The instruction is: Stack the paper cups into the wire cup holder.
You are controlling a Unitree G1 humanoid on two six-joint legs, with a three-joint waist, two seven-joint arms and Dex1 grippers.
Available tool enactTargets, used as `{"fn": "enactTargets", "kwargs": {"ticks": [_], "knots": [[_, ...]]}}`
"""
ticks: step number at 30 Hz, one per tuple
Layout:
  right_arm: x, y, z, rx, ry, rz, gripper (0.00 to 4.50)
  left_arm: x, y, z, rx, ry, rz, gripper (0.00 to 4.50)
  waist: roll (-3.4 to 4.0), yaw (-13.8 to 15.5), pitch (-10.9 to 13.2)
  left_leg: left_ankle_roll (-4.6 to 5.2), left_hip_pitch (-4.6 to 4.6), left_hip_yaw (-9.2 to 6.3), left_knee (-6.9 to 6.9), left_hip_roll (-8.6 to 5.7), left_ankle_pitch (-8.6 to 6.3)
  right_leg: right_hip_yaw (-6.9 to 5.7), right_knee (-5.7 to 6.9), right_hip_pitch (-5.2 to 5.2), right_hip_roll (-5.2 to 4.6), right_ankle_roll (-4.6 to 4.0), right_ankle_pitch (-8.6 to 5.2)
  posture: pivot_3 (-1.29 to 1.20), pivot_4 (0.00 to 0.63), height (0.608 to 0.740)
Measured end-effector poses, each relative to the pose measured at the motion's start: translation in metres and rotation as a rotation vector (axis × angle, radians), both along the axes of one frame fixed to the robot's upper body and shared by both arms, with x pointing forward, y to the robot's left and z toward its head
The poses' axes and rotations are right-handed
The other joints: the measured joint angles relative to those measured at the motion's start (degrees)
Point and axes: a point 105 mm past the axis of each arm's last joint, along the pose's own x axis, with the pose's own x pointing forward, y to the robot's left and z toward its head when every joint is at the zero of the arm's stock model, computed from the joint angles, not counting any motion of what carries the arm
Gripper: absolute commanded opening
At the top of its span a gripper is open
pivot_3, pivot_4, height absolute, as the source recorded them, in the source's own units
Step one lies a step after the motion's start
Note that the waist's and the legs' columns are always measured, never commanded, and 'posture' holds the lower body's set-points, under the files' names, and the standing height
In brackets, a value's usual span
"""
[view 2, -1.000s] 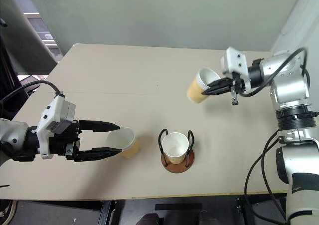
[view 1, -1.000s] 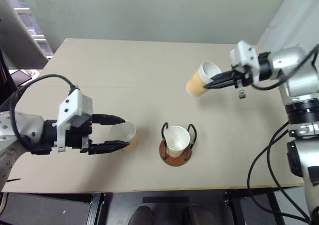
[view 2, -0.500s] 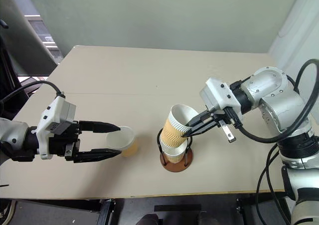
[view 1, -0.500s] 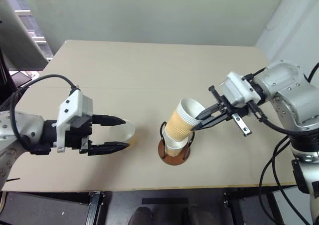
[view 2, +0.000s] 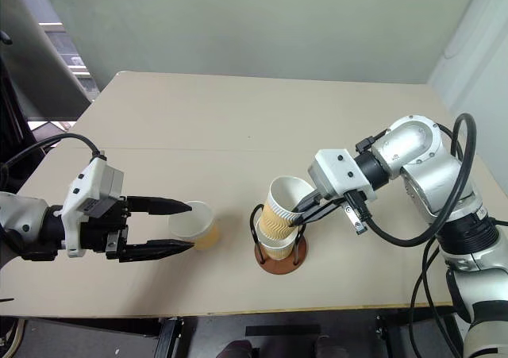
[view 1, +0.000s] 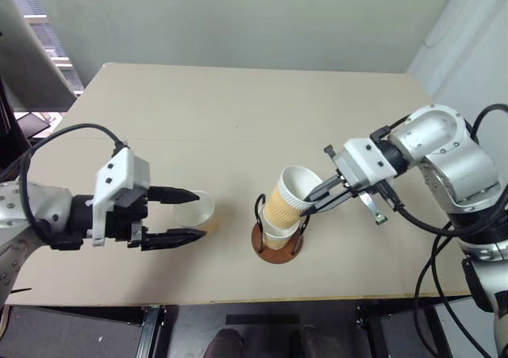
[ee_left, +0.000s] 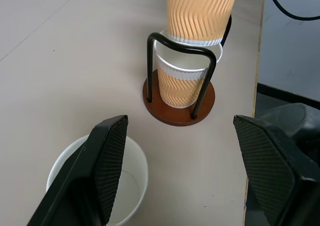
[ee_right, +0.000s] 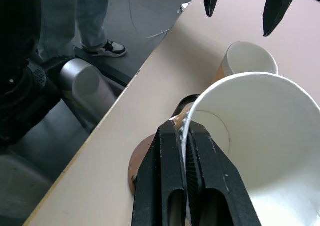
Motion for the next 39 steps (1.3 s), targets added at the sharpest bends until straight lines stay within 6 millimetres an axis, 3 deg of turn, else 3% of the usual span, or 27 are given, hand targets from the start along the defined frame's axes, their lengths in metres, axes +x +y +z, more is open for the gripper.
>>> {"fn": "enactTargets", "kwargs": {"ticks": [6,12,15,18,22,24,28,34,39], "knots": [[0.001,0.000,-0.001,-0.006,-0.010,-0.008,2.25,0.000,0.000,0.000,0.001,-0.002,-0.002,3.62,0.00,0.00,0.00,-0.01,0.00,0.00,0.00,0.03,-0.01,0.00,0.00,0.00,0.03,0.00,0.00,0.00,0.150,0.740],[0.004,-0.001,-0.001,-0.005,-0.013,-0.029,4.40,0.000,0.000,0.002,0.009,-0.011,-0.010,3.62,0.00,0.00,0.00,-0.02,0.00,-0.01,0.00,0.03,-0.01,0.00,0.00,0.00,0.03,0.00,0.00,0.00,0.150,0.740],[0.012,-0.007,0.003,0.029,0.021,-0.096,4.45,-0.001,0.000,0.003,0.014,-0.009,-0.021,3.62,0.00,0.07,0.00,-0.02,-0.01,-0.02,0.01,0.03,-0.01,0.01,-0.01,0.00,0.03,0.00,0.00,0.00,0.150,0.740],[0.020,-0.022,0.023,0.161,0.105,-0.195,4.45,0.000,0.004,0.003,0.027,-0.003,-0.013,3.62,0.00,0.31,0.00,-0.03,-0.03,-0.03,0.00,0.02,-0.02,0.02,-0.04,-0.01,0.04,-0.01,0.00,0.00,0.150,0.740],[0.018,-0.067,0.053,0.439,0.289,-0.317,4.45,0.006,0.017,0.001,0.093,-0.007,0.041,3.62,-0.03,1.00,-0.01,-0.06,-0.04,-0.06,-0.05,0.01,0.00,0.04,-0.16,0.04,0.08,-0.07,-0.04,0.00,0.150,0.740],[0.014,-0.085,0.057,0.515,0.340,-0.378,4.45,0.008,0.022,-0.002,0.120,-0.008,0.059,3.62,-0.02,1.13,0.00,-0.07,-0.04,-0.03,-0.07,0.01,0.00,0.06,-0.18,0.03,0.08,-0.07,-0.04,0.00,0.150,0.740],[-0.001,-0.104,0.050,0.551,0.365,-0.490,4.45,0.010,0.023,-0.017,0.218,0.015,0.033,3.62,0.00,1.05,0.01,-0.12,0.03,-0.02,-0.05,0.05,-0.02,0.06,-0.09,0.05,0.12,-0.07,-0.04,0.00,0.150,0.740],[-0.020,-0.108,0.063,0.623,0.321,-0.519,4.45,0.023,0.032,-0.033,0.326,0.024,0.026,3.62,-0.01,0.21,0.00,-0.07,0.11,0.00,0.02,0.04,-0.04,0.08,0.07,0.07,0.15,-0.18,-0.10,0.00,0.150,0.740],[-0.023,-0.104,0.060,0.629,0.328,-0.540,4.45,0.033,0.030,-0.039,0.368,0.014,-0.003,3.62,-0.01,-0.04,0.00,0.00,0.05,-0.03,0.02,0.03,-0.09,0.08,0.05,-0.01,0.13,-0.17,-0.10,0.00,0.150,0.740]]}}
